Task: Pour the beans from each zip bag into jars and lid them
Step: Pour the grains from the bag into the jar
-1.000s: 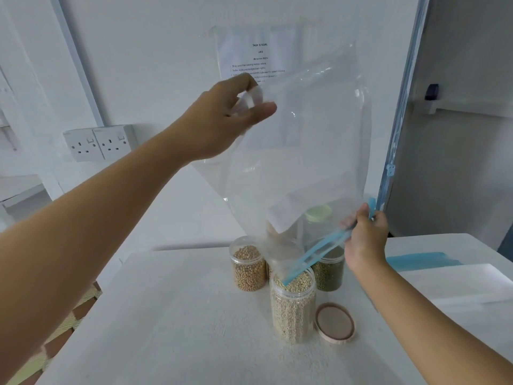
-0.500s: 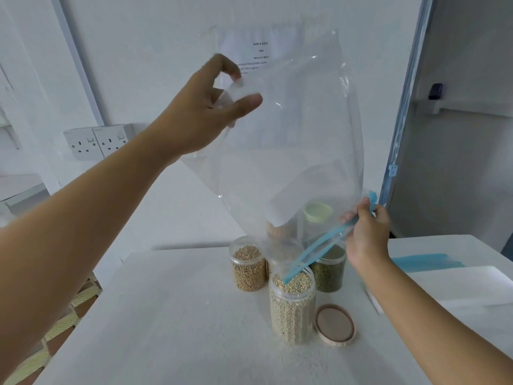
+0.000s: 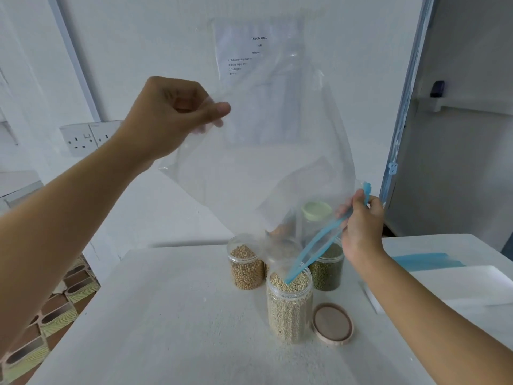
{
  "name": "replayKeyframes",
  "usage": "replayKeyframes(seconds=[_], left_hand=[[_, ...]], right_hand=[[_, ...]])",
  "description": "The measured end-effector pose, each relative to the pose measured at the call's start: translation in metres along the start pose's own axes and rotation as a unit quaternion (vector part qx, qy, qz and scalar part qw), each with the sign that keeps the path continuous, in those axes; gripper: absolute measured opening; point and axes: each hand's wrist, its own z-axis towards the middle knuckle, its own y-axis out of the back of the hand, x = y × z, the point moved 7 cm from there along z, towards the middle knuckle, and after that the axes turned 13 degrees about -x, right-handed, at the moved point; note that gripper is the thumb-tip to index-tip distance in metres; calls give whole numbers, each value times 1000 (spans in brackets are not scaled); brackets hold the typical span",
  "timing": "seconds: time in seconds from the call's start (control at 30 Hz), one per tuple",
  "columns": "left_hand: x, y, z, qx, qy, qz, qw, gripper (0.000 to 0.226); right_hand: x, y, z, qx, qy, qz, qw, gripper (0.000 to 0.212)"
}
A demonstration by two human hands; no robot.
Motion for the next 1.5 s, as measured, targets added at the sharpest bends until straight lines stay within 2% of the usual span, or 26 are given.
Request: replayKeyframes(seconds=[0.17, 0.5, 0.73, 0.87, 0.97, 1.03, 1.1, 1.3, 1.5], left_hand=[[1, 3, 0, -39, -11, -10, 999, 44], [5, 10, 2, -24, -55, 39, 997, 39], [12, 10, 4, -22, -38, 42, 998, 38], [41, 11, -1, -7, 28, 61, 998, 34], [76, 22, -9, -34, 106, 52, 992, 31], [102, 29, -18, -39, 160, 54, 985, 32], [124, 34, -30, -38, 201, 64, 977, 36], [186, 41, -84, -10, 323, 100, 941, 42], [226, 54, -138, -74, 398, 100, 909, 38]], right_hand=[[-5, -6, -1, 19, -7, 6, 1000, 28], [3, -24, -4, 85, -4, 46, 995, 27], [0, -23, 1, 62, -1, 28, 998, 28], [2, -28, -4, 83, -16, 19, 996, 26], [0, -40, -15, 170, -102, 54, 979, 16], [-5, -47, -23, 226, -152, 56, 961, 24], [-9, -51, -28, 249, -169, 38, 953, 29], [-5, -66, -29, 250, -90, -46, 963, 27], [-11, -73, -28, 207, 17, -156, 966, 18]])
